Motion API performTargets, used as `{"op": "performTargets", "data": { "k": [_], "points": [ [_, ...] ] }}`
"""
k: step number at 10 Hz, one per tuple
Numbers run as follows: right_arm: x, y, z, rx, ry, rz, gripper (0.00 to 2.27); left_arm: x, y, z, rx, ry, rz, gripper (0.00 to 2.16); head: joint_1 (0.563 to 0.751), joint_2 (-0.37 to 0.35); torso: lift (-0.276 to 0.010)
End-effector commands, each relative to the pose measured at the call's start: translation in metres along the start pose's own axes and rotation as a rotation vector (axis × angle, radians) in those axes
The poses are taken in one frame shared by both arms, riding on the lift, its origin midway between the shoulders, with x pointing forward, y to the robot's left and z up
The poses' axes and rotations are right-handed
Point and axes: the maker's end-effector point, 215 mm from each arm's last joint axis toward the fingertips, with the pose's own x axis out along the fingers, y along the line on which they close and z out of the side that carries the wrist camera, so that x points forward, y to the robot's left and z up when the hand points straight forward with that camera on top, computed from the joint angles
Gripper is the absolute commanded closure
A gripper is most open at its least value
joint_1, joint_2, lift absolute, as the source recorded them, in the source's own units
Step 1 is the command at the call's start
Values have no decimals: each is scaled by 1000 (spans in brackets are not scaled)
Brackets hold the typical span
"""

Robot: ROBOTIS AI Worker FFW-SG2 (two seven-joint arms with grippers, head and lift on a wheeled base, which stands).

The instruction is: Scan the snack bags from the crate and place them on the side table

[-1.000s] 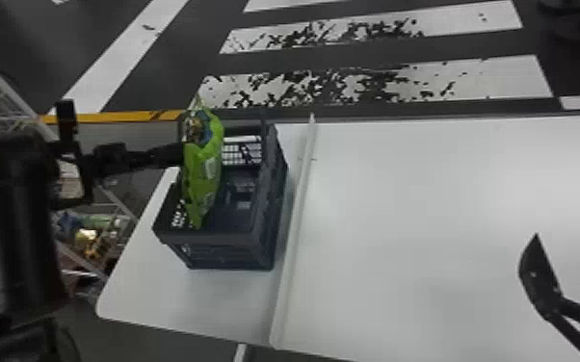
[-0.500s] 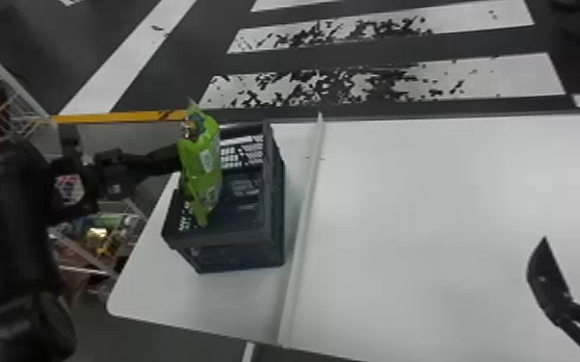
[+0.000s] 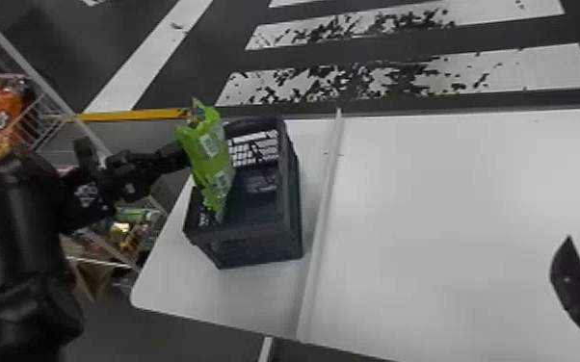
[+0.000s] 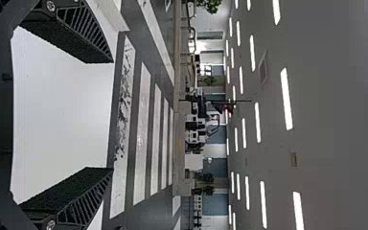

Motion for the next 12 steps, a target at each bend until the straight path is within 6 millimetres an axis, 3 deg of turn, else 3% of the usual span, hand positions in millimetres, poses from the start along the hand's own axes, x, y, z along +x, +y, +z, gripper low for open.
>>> {"op": "performTargets", "data": {
  "k": [1,4,9,10,12],
  "points": [
    [0,2,-1,3,1,3,73,4,1,-13,-34,6,-52,2138,695,350,-94],
    [0,3,0,-1,0,4,73,17,1,-46,-22,40,-107,2138,695,330,-94],
    [6,11,-5,0,21,17,73,16,-83,-49,189,49,-252,2138,695,298,-94],
    [9,12,-7,-2,27,21,73,17,-92,-63,242,70,-251,2138,695,292,-94],
    [11,14,-7,-5,31,23,73,41,-108,-107,356,131,-240,2138,695,265,-94]
  ]
}}
